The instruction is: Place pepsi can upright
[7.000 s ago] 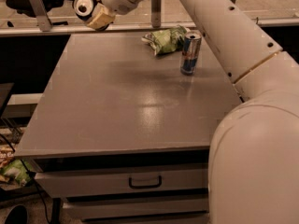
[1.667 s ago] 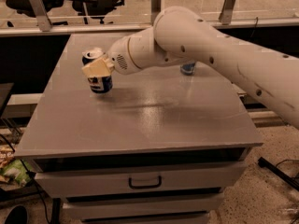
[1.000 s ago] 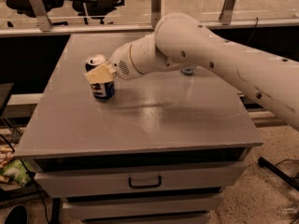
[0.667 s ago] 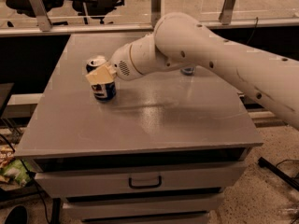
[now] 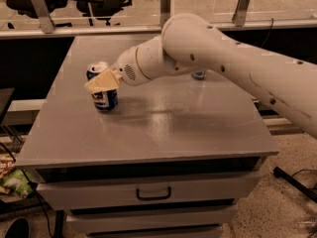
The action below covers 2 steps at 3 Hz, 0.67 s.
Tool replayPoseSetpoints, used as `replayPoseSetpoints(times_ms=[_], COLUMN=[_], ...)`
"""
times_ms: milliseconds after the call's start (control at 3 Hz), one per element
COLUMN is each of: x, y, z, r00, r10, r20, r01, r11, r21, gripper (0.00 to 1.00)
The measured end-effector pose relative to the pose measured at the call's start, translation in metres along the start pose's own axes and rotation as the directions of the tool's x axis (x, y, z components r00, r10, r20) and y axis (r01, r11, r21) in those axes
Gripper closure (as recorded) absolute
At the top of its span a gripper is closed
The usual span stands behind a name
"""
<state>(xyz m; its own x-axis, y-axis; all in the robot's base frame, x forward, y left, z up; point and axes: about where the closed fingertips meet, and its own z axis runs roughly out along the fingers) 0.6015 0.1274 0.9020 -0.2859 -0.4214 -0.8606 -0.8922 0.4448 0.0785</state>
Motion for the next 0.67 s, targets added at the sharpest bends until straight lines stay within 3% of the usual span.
replayPoseSetpoints(times_ms=[333, 667], x=[-0.0005, -0.0005], y=[0.0016, 0.0016], z=[0.0010, 0.0010], r00=[1.000, 1.000], r10=[-0.002, -0.002], r20=[-0.001, -0.001], r01=[0.002, 0.002], r11=[1.0000, 1.0000], r21=[-0.003, -0.003], gripper=[0.00, 0.00])
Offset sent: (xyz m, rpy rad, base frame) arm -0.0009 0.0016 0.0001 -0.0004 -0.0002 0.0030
